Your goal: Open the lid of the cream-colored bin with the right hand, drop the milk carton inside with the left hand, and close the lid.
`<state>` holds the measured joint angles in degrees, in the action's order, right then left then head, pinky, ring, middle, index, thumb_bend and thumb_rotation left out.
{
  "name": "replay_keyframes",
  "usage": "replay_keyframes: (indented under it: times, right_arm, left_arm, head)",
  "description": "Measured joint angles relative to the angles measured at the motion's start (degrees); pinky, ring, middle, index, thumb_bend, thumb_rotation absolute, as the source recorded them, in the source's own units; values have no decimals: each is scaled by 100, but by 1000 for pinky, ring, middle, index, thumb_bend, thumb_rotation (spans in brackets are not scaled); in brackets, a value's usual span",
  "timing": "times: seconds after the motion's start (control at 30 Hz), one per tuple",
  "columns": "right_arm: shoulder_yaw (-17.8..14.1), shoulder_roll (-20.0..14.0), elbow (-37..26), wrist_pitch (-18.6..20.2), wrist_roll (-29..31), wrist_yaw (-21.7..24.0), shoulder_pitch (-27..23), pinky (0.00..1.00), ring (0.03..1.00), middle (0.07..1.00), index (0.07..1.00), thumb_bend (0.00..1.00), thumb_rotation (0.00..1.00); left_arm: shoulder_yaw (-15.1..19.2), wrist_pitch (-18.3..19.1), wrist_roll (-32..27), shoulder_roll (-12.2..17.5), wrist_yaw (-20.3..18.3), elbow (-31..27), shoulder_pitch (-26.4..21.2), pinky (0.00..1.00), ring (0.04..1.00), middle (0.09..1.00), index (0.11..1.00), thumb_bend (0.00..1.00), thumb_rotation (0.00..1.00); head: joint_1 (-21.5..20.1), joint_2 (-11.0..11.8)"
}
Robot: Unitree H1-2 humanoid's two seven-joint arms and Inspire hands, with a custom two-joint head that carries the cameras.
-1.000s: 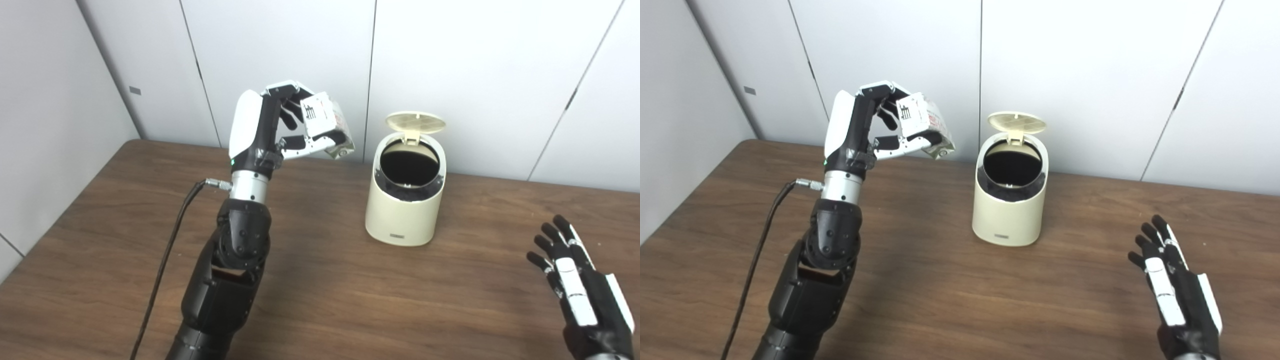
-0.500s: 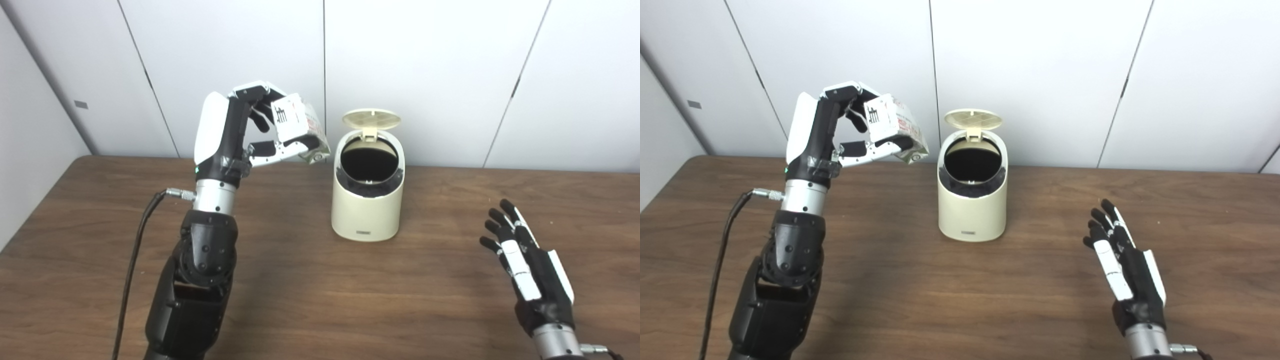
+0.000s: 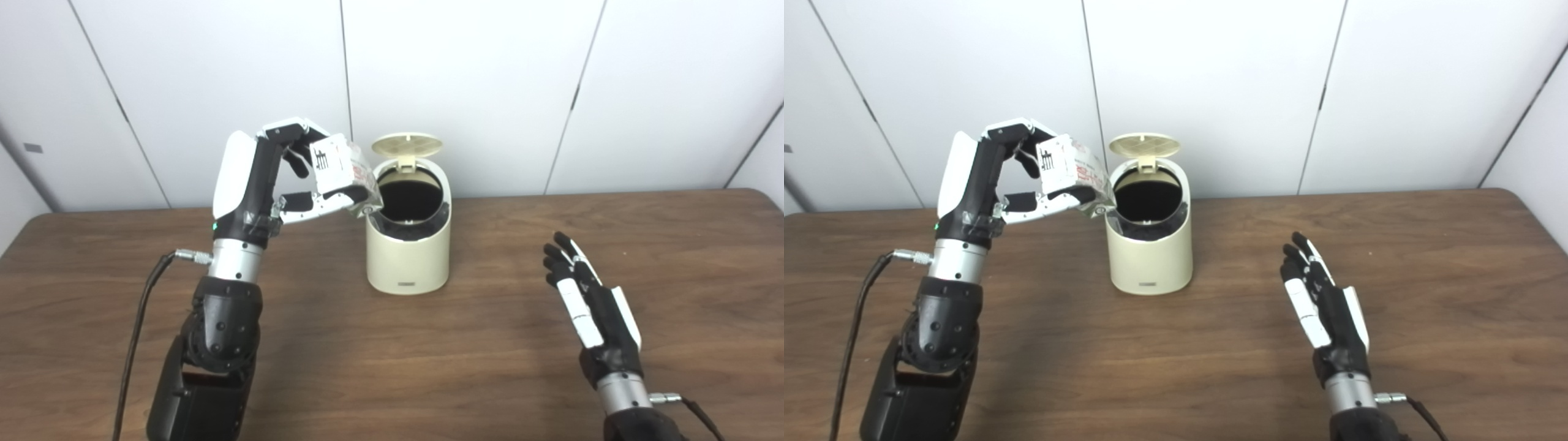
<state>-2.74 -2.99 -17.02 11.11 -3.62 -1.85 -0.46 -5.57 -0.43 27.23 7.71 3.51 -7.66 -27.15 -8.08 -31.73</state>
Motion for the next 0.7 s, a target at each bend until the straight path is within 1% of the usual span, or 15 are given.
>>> replay_keyframes:
  times: [0.17, 0.4, 0.53, 0.7]
  right_arm:
    - [49, 14, -1, 0, -31, -6, -22, 896, 913, 913, 931, 542, 846]
    - [120, 24, -1, -7, -116, -12, -21, 884, 913, 914, 936, 536, 838]
    - [117, 50, -7, -7, -115, -20, -21, 890, 914, 913, 933, 533, 837]
    - [126, 62, -67, -6, -124, -17, -19, 900, 922, 918, 941, 521, 834]
  left_arm:
    - [-19, -208, -23, -143, 48, 378, -53, 349, 435, 482, 490, 477, 0]
    - [-42, -550, -17, -331, 232, 813, -269, 350, 438, 491, 484, 477, 0]
    - [-78, -730, -4, -355, 275, 1030, -395, 352, 437, 492, 484, 477, 0]
    - [-76, -1019, 97, -361, 506, 1255, -443, 352, 439, 489, 475, 477, 0]
  head:
    - [-88, 35]
    - [-44, 44]
    - [8, 44]
    - [17, 35]
